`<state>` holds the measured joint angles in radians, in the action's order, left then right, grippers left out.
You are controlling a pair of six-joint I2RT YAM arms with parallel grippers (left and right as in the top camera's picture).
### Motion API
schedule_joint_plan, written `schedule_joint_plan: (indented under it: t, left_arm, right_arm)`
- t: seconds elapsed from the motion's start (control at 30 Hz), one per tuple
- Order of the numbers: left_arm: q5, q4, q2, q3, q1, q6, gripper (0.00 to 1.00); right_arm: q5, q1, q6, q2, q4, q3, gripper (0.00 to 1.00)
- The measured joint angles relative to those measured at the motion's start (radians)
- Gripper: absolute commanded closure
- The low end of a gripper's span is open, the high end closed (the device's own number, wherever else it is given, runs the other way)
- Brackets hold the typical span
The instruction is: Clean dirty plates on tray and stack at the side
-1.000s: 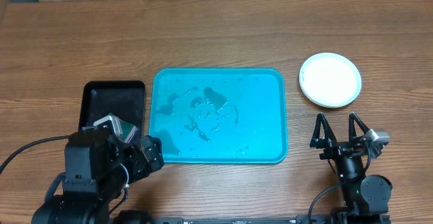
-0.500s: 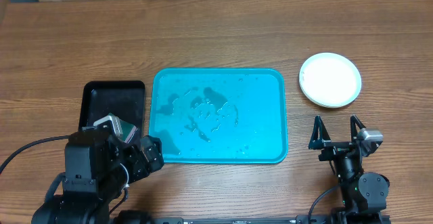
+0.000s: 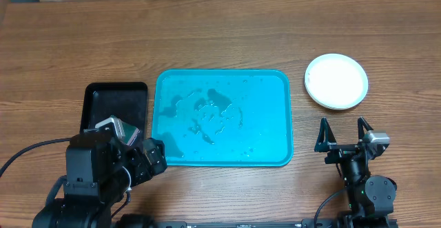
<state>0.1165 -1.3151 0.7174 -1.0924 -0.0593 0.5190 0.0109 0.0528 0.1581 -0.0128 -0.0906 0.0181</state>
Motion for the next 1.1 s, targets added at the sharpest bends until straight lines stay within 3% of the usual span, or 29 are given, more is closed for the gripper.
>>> schedule_joint_plan:
  t: [0.7,0.93,1.1]
  left_arm:
    - [-0.001,0.010,0.000,0.001,-0.007,0.000,0.00]
    - [0.002,0.213,-0.048,0.097,-0.018,-0.016,0.00]
    - [0.051,0.512,-0.151,0.277,-0.020,-0.141,0.00]
  right_arm:
    - [0.000,0.000,-0.002,0.000,0.000,0.000,0.00]
    - [0.000,0.000,-0.001,0.000,0.000,0.000,0.00]
    - [0.000,0.000,-0.002,0.000,0.000,0.000,0.00]
